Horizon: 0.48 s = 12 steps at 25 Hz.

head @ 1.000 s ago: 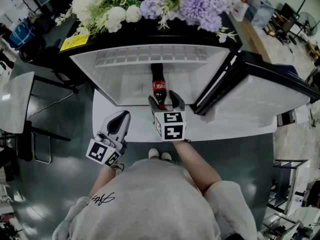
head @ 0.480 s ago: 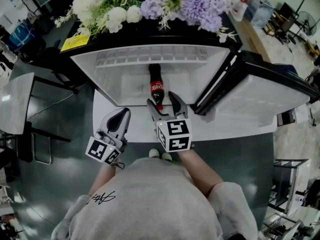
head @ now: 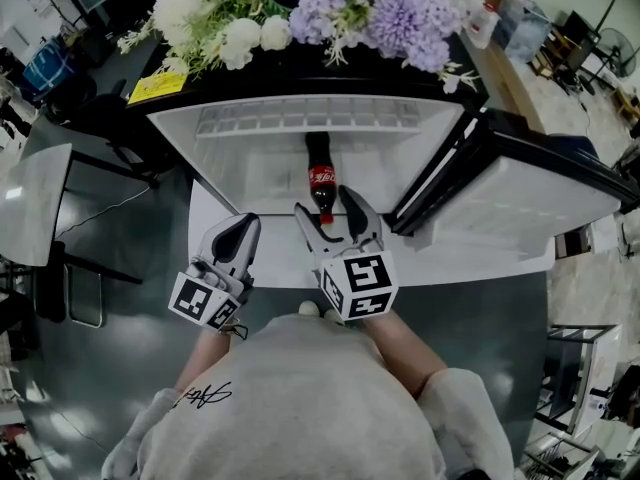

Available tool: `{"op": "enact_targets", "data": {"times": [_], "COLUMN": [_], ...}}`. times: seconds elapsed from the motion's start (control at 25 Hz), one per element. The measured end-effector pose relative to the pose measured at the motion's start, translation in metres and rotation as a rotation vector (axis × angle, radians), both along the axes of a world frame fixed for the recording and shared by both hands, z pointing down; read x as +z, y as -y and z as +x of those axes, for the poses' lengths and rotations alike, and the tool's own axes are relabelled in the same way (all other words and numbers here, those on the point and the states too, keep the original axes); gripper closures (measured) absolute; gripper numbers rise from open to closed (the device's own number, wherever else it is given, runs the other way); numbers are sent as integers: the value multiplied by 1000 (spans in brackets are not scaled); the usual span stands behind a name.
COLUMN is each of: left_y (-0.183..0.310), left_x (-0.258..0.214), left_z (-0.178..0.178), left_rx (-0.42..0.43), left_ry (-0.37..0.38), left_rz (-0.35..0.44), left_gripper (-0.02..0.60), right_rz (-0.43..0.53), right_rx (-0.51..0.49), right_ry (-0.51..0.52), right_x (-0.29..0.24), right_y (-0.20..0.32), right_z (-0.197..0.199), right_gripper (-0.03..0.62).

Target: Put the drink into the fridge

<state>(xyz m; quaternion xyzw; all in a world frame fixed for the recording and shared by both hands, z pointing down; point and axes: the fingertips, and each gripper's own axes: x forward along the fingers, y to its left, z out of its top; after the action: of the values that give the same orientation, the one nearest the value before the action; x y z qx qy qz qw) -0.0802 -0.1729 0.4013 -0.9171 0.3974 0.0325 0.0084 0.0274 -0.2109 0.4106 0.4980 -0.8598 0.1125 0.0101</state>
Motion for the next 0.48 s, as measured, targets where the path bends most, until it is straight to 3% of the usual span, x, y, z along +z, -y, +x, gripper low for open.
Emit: {"op": "enact_targets", "data": {"times": [0.36, 0.48], "left_y": [-1, -2], "left_x": [-6, -10], "left_z": [1, 3], "left_rx": [2, 7], "left_ry": [-15, -17], "left_rz": [12, 19], "left_gripper": [569, 570], "right_rz": [72, 90], "right_rx": [-9, -5], "right_ry": [25, 39], "right_x": [-19, -26], "right_y": [-7, -9], "right_z": [3, 4], "right_gripper": [277, 306]}}
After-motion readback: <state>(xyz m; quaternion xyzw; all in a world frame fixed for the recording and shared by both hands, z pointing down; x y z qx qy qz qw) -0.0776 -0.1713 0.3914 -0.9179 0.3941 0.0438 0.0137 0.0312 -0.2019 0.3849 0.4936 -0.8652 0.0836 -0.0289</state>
